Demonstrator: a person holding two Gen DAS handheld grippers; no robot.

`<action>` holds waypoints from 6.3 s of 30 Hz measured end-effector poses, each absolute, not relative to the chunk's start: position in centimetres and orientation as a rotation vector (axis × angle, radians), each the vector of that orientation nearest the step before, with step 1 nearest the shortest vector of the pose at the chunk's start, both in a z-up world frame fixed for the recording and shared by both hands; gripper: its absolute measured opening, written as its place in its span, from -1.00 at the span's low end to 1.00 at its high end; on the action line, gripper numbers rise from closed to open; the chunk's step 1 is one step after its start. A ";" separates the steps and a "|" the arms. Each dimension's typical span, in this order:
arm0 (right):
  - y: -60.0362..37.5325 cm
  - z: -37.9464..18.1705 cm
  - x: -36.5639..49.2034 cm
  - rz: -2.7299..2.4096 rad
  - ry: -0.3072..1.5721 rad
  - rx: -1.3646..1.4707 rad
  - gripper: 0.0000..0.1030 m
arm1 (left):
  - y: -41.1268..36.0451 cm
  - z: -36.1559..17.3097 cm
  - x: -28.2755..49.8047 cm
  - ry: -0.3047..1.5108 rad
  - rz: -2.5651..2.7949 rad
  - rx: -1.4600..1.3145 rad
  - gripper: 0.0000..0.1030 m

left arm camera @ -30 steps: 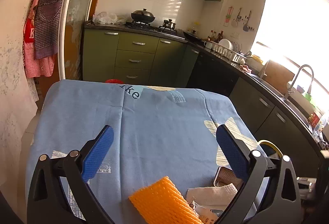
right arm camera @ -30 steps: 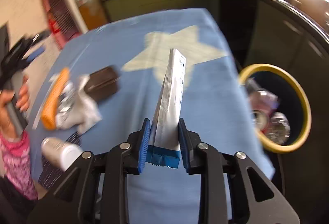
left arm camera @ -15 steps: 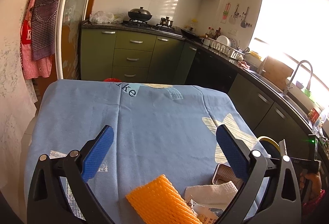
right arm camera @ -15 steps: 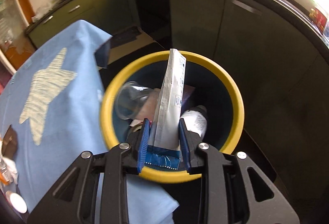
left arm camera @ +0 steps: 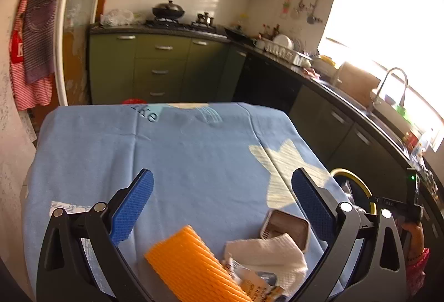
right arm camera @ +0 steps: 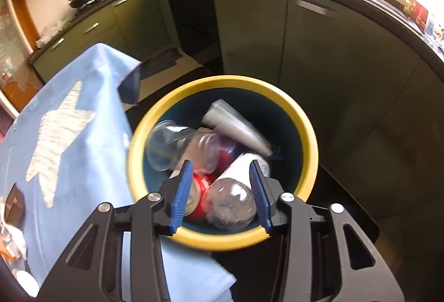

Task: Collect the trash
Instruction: 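Lower the white tube into the bin and open the right gripper, then grasp the brown plastic tray by its rim with the left gripper, then carry the brown tray over the bin and open the left gripper, then move the right tool back over the table toward the white pill bottle, then grasp the white pill bottle with the right gripper, then lift the pill bottle and carry it over the bin with the right gripper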

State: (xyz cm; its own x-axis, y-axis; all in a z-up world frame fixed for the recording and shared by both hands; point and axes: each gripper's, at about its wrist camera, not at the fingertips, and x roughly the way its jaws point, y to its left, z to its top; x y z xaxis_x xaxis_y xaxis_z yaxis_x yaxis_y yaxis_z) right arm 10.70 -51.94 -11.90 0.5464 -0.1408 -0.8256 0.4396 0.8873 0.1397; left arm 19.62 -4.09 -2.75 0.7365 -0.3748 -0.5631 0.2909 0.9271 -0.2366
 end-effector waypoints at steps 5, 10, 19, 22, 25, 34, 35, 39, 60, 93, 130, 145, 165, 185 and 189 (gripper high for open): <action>-50.6 -11.1 9.3 -0.289 0.913 0.361 -0.18 | -8.1 -2.2 20.3 0.760 -0.452 -0.012 0.91; -49.6 -10.6 8.9 -0.242 0.898 0.369 -0.09 | -12.5 -3.3 22.8 0.957 -0.563 0.106 0.70; -49.3 -11.3 8.4 -0.205 0.909 0.390 -0.08 | -16.7 -8.3 27.2 1.274 -0.604 0.292 0.04; -49.3 -11.7 8.5 -0.200 0.919 0.397 -0.08 | -17.2 -9.2 27.6 1.313 -0.613 0.330 -0.09; -49.4 -12.0 8.7 -0.197 0.923 0.403 -0.08 | -17.7 -10.1 27.6 1.347 -0.613 0.366 -0.21; -49.1 -12.8 9.1 -0.176 0.931 0.411 -0.07 | -18.8 -11.9 27.0 1.395 -0.608 0.437 -0.78; -49.1 -12.8 9.1 -0.174 0.931 0.411 -0.07 | -18.8 -11.9 26.9 1.390 -0.607 0.436 -0.82; -49.2 -12.8 9.0 -0.173 0.929 0.415 -0.07 | -18.9 -11.2 27.0 1.346 -0.605 0.412 -0.89; -53.5 -11.3 3.4 -0.273 0.839 0.484 0.00 | -32.0 -5.9 25.6 1.169 -0.813 0.379 -0.90; -50.9 -11.0 2.8 -0.137 0.836 0.475 0.02 | -28.1 3.6 19.9 0.802 -0.830 0.120 0.37; -16.7 -7.5 4.5 0.411 1.072 -0.031 0.57 | 7.9 -5.4 19.2 0.582 -0.077 -0.284 0.59; -13.3 -8.5 4.6 0.177 1.111 -0.049 0.67 | 7.3 -6.8 19.2 0.606 -0.037 -0.281 0.59; -13.2 -10.5 4.0 0.198 1.150 0.016 0.69 | 6.4 -6.9 18.9 0.608 -0.060 -0.264 0.59; -16.3 -9.6 4.9 0.372 1.105 -0.001 -0.11 | 6.0 -7.5 19.4 0.625 -0.032 -0.232 0.59; -17.8 -8.6 5.4 0.361 1.077 0.042 -0.11 | 6.0 -7.6 19.4 0.627 -0.028 -0.230 0.59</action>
